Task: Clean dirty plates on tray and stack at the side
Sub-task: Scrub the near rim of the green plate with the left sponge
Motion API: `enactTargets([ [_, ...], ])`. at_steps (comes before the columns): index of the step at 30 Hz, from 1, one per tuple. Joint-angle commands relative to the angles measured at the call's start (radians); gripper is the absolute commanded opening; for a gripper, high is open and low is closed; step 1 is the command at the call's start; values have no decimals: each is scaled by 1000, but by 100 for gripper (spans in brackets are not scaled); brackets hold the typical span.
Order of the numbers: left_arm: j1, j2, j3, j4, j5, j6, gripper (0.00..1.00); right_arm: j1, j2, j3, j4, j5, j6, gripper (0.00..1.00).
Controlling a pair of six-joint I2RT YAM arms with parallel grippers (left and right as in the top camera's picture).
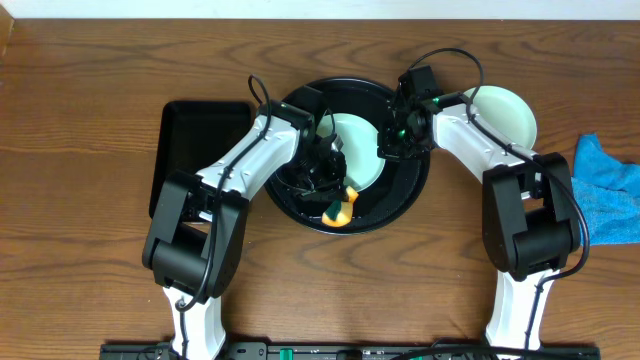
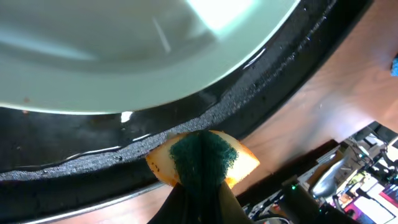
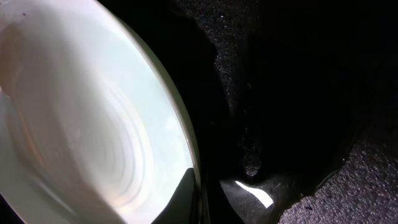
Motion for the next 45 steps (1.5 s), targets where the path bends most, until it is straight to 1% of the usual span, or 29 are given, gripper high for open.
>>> enactTargets([
  [1,4,12,-9,5,-28,-13,7,-3,-1,-6,-5,6,-12,1],
  [4,4,12,-13,15,-115,-13,8,-3,-1,-6,-5,6,-12,1],
  [12,6,12,-36,55,-120,-21,8,-3,-1,-6,-5,6,-12,1],
  [19,15,12,-36,57,-132,-21,8,-3,-1,-6,-5,6,-12,1],
  [25,48,12,-36,29,-135,-20,8,-3,-1,-6,-4,6,-12,1],
  [32,98,12,-36,0,-177,-11,7,-3,-1,-6,-5,6,-12,1],
  [39,140,12,-36,6,-346,-12,8,-3,-1,-6,-5,7,-12,1],
  [45,181,12,-35,43,-406,-11,7,-3,-1,-6,-5,7,-13,1],
])
